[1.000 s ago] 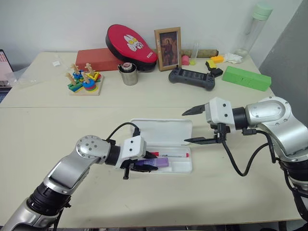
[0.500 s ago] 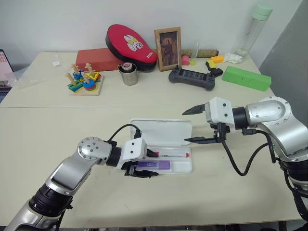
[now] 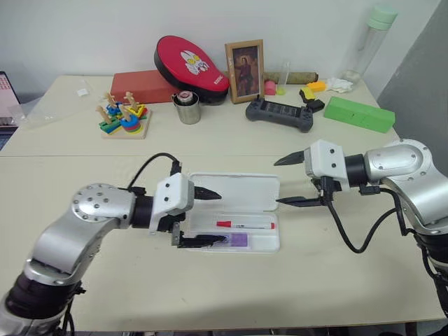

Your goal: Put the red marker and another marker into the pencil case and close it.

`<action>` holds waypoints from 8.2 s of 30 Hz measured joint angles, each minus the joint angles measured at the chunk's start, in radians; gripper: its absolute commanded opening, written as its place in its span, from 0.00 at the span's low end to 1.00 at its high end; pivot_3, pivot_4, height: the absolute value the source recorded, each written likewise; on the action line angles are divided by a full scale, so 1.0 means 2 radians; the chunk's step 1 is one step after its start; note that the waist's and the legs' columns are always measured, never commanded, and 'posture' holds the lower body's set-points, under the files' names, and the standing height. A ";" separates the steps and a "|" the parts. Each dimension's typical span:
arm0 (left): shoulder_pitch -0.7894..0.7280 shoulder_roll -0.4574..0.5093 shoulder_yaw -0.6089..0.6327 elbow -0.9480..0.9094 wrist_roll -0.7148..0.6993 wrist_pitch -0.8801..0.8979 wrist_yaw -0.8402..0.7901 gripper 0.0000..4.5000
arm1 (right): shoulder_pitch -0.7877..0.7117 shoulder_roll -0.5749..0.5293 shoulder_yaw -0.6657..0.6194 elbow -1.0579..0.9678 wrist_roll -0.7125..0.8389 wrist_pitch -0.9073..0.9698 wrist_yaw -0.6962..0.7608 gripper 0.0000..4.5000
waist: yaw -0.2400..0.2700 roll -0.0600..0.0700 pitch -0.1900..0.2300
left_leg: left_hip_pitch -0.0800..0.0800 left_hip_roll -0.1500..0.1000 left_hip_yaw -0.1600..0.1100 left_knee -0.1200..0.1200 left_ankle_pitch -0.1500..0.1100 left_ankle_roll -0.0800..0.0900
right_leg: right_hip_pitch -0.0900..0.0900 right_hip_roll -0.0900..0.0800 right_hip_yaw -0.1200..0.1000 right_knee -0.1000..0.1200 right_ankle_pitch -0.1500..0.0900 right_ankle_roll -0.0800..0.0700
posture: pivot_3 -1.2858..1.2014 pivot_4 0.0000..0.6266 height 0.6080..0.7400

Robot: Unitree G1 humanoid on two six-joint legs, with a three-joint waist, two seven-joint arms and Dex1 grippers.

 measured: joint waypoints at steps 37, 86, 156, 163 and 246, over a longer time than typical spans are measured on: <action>-0.144 0.062 0.050 -0.046 -0.163 0.056 0.054 1.00 | 0.032 0.060 -0.035 0.203 -0.078 0.131 -0.146 0.91 | -0.003 0.000 0.000 | 0.000 0.000 0.000 0.000 0.000 0.000 | 0.000 0.000 0.000 0.000 0.000 0.000 | 0.52 0.24 1.00; -0.067 0.076 0.064 -0.006 -0.101 0.011 0.013 1.00 | 0.078 -0.016 -0.036 -0.069 0.081 0.112 0.002 0.06 | 0.003 0.001 0.001 | 0.001 0.000 0.000 0.000 0.000 0.000 | 0.001 0.000 0.000 0.000 0.000 0.000 | 0.52 0.24 1.00; -0.089 0.049 0.065 0.039 -0.085 0.025 0.047 1.00 | 0.074 0.051 -0.016 -0.047 0.126 0.164 -0.054 0.99 | 0.007 0.001 0.000 | 0.001 0.000 0.000 0.000 0.000 0.000 | 0.001 0.000 0.000 0.000 0.000 0.000 | 0.52 0.24 1.00; -0.088 0.037 0.083 0.055 -0.086 0.026 0.077 1.00 | 0.043 0.042 -0.039 -0.032 0.129 0.151 -0.053 0.99 | 0.007 0.001 0.000 | 0.001 0.000 0.000 0.000 0.000 0.000 | 0.001 0.000 0.000 0.000 0.000 0.000 | 0.52 0.24 1.00; 0.077 0.108 0.207 -0.033 -0.183 0.083 0.023 1.00 | -0.106 0.179 0.102 0.191 -0.058 -0.073 0.110 0.01 | -0.004 0.001 0.001 | 0.000 0.000 0.000 0.000 0.000 0.000 | 0.000 0.000 0.000 0.000 0.000 0.000 | 0.52 0.24 1.00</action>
